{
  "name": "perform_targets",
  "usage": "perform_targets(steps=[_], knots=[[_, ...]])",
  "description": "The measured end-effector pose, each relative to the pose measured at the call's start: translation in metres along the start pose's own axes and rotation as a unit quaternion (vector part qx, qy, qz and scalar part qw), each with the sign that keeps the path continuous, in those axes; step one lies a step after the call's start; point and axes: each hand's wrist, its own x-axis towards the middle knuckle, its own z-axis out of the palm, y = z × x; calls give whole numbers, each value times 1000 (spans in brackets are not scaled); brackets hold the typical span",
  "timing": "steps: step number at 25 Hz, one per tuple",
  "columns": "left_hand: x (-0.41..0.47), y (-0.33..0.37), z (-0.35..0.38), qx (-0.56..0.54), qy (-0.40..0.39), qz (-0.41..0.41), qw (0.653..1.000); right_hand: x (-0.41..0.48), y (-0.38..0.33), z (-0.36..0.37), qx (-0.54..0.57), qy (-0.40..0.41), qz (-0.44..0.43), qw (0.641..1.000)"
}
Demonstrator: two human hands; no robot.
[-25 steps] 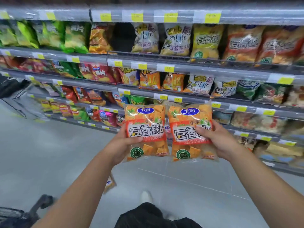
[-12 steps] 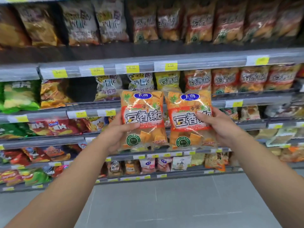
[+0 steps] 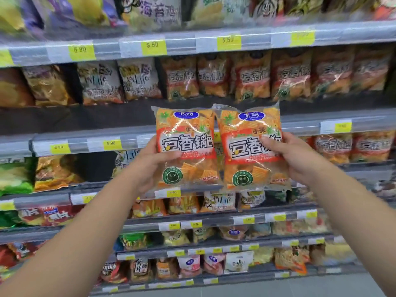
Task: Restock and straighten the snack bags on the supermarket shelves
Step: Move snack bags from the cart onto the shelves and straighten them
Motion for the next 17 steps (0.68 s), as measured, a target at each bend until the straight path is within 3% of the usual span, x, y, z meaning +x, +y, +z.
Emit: perform_targets(steps=[7,17], knots=[[54,34,36,13,44,35,998,60,-61,-26,-45,-33,-33,998],[94,64,26,29,142,-10,989,130,-100,-11,-90,-53,-6,995]])
